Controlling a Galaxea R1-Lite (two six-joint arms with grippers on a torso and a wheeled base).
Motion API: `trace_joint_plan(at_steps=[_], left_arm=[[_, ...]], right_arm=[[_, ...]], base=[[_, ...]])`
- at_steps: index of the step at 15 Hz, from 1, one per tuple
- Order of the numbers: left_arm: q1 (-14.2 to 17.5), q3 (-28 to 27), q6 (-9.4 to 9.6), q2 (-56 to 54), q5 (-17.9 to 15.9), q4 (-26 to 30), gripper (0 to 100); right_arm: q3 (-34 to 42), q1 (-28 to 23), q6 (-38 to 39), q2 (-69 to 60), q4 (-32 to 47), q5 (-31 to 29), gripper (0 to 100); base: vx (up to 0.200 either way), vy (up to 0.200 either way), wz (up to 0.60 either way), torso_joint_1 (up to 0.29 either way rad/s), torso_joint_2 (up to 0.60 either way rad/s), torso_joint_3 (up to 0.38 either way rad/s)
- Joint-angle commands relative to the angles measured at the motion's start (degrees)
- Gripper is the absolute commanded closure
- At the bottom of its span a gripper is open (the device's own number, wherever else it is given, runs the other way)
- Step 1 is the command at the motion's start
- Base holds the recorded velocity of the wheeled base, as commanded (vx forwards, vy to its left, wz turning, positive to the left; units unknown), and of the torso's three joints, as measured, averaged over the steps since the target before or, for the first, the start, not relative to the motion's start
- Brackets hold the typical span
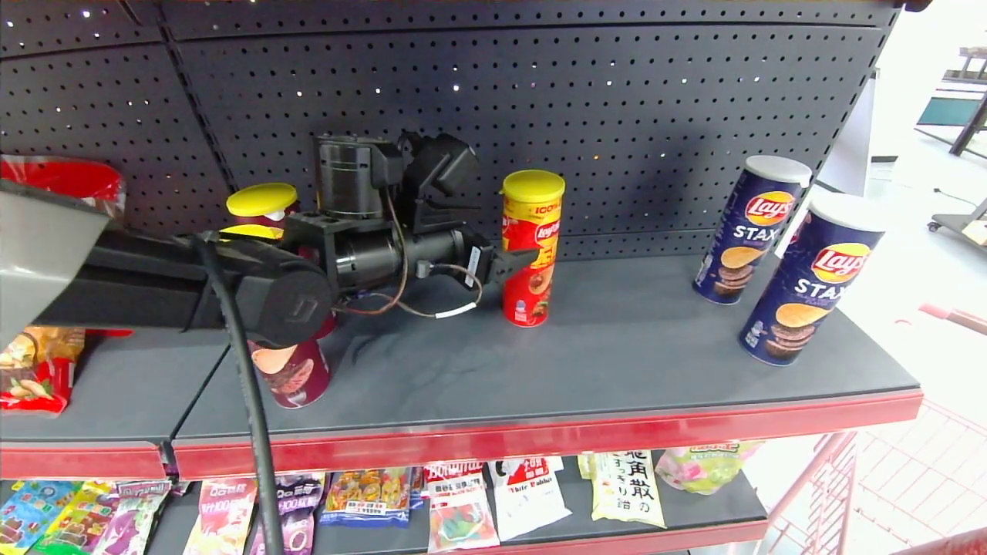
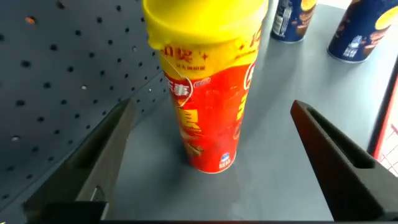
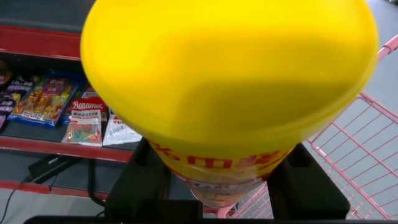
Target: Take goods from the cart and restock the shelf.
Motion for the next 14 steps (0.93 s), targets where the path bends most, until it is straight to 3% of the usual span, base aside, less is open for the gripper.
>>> trace_joint_plan(at_steps=[1, 14], left_arm=[[0.00, -1.88, 0.01, 2.73, -0.30, -0.03, 0], [-0.27, -14.71, 0.10, 11.96, 1.72, 0.23, 0]], right_arm=[[-0.04, 0.01, 0.01, 0.10, -0.01, -0.01, 100], [0.14, 0.01, 0.54, 0.18, -0.01, -0.10, 100]], base=[[0.000, 0.000, 0.00, 0.000, 0.00, 0.000], [0.000, 0.000, 0.00, 0.000, 0.00, 0.000]])
